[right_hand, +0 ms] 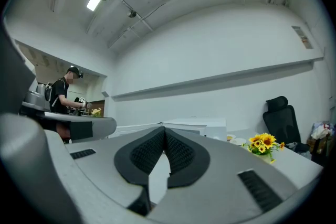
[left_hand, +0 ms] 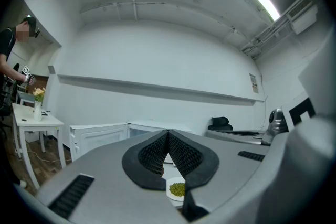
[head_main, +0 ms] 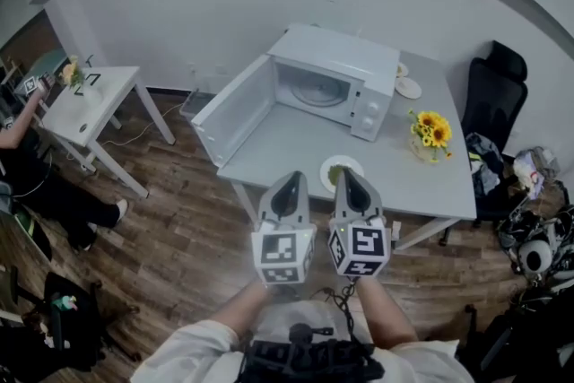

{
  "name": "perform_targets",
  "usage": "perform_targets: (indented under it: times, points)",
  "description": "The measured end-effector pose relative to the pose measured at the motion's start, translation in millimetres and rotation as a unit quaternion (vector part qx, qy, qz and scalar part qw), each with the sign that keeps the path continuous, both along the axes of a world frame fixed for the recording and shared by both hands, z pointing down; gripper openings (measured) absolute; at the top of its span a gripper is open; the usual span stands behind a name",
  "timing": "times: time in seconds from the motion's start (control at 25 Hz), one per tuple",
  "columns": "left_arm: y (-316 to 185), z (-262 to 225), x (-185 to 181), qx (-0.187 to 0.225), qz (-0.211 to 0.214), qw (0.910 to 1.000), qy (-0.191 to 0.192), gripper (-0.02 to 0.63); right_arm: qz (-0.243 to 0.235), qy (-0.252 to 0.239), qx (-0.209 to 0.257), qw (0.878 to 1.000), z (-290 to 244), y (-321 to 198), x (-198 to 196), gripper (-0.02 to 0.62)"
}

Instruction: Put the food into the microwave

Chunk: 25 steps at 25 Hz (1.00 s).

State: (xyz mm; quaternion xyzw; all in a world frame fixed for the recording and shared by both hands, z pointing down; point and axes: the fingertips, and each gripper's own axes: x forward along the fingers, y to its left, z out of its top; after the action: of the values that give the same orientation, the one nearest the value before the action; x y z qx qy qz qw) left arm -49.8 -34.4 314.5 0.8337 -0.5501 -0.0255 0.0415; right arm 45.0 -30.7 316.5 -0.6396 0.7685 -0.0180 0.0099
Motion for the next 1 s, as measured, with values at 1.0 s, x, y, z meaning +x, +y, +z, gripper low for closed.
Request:
perform_targets:
  times: [1.0]
  points:
    - [-169.9,0.2,0.3,-0.013,0.055,0.9984,-0.002,0.009,0.051,0.001,-0.002,0.999,-7.7,-155.6,-1.5,0.021]
